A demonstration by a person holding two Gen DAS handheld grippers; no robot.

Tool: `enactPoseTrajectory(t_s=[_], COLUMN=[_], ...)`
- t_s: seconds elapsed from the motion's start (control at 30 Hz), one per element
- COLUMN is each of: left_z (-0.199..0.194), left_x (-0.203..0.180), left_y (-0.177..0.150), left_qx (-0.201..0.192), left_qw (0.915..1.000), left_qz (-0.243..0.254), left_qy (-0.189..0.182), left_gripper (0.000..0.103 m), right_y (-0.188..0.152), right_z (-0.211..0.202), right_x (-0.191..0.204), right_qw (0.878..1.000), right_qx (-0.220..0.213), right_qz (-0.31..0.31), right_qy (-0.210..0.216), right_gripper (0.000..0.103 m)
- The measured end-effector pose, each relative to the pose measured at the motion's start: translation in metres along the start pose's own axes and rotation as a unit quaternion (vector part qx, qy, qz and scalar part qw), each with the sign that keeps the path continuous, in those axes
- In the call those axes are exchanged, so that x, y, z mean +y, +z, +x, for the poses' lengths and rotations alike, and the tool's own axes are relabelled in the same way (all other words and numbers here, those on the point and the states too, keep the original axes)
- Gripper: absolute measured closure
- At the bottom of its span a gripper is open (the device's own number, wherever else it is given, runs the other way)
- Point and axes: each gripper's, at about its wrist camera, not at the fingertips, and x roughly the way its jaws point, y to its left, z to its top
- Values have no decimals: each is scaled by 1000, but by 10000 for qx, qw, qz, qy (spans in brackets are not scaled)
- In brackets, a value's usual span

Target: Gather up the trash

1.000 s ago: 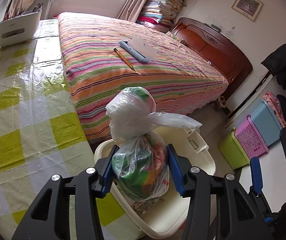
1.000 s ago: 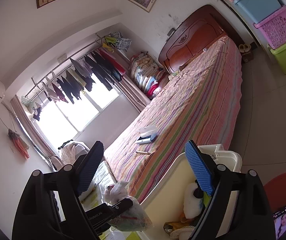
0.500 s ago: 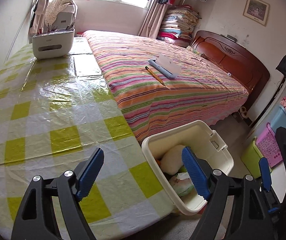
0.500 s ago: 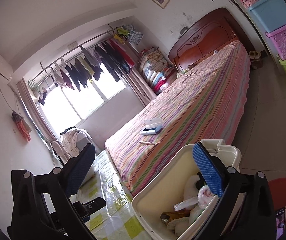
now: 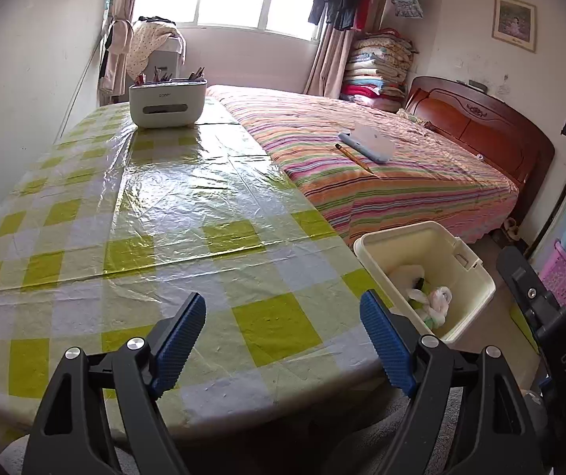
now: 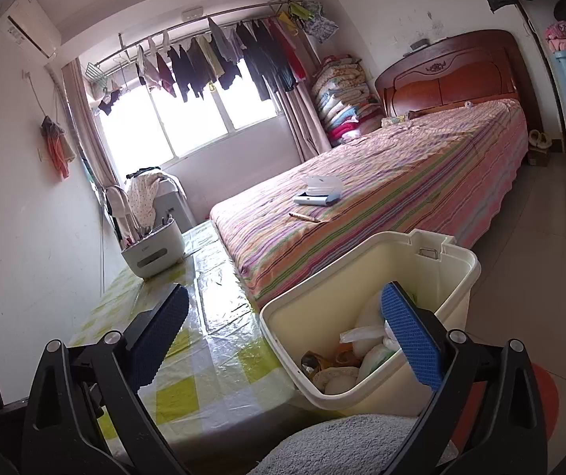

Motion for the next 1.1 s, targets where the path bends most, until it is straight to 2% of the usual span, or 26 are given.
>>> enactPoseTrajectory(t_s=[0.4, 1.1], left_z=[-7, -11], left_x=[0, 1], left_y=[-4, -7], left_qx=[-128, -82], left_qw=[9995, 9996], left_qz=[121, 79], left_qy=[268, 258], left_gripper=[25, 25], right_y=[-10, -3], right_z=[-7, 0], right_x=[8, 12], right_qw=[9999, 9998], right_qx=[59, 121], right_qz=[-133, -94], right_qy=[-25, 103], right_gripper=[7, 7])
